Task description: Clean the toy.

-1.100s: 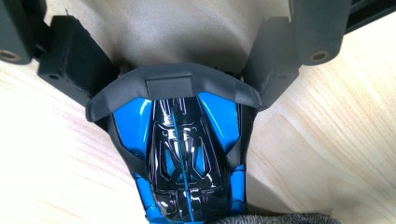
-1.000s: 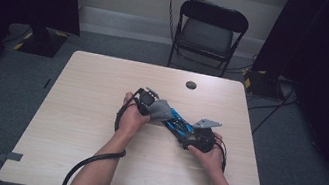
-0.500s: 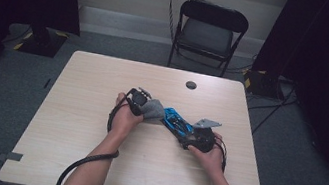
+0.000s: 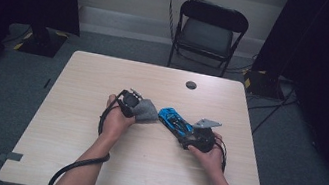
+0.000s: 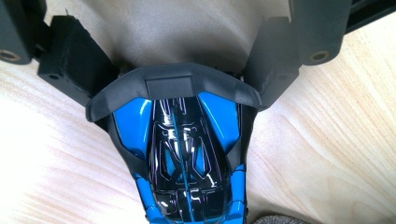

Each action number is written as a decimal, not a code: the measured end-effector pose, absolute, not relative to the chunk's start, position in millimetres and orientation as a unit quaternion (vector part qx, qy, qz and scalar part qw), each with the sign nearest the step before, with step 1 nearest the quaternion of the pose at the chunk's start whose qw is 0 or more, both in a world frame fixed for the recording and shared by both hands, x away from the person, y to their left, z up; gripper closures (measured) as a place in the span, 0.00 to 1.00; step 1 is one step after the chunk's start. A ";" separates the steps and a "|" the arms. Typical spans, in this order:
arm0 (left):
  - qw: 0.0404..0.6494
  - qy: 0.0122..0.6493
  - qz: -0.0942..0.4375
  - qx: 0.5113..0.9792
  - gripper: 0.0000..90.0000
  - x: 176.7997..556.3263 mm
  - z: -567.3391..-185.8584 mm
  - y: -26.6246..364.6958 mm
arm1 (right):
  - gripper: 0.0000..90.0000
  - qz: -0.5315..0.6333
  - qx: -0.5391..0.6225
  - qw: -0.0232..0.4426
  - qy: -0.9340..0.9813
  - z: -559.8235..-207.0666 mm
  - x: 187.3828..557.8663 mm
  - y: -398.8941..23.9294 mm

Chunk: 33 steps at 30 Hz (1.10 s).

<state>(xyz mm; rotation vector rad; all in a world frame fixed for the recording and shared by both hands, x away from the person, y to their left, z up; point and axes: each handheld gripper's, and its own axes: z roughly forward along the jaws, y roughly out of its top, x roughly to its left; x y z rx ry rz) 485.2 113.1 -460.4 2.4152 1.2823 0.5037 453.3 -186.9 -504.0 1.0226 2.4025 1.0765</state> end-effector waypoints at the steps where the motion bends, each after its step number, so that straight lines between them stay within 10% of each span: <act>1: 0.183 0.450 0.178 0.856 0.77 481.1 -460.8 114.5 | 0.29 0.376 0.358 0.158 0.840 -504.0 453.3 -187.0; 33: 0.221 0.423 0.165 0.863 0.76 443.9 -463.6 121.4 | 0.20 0.383 0.340 0.168 0.843 -490.2 445.4 -196.7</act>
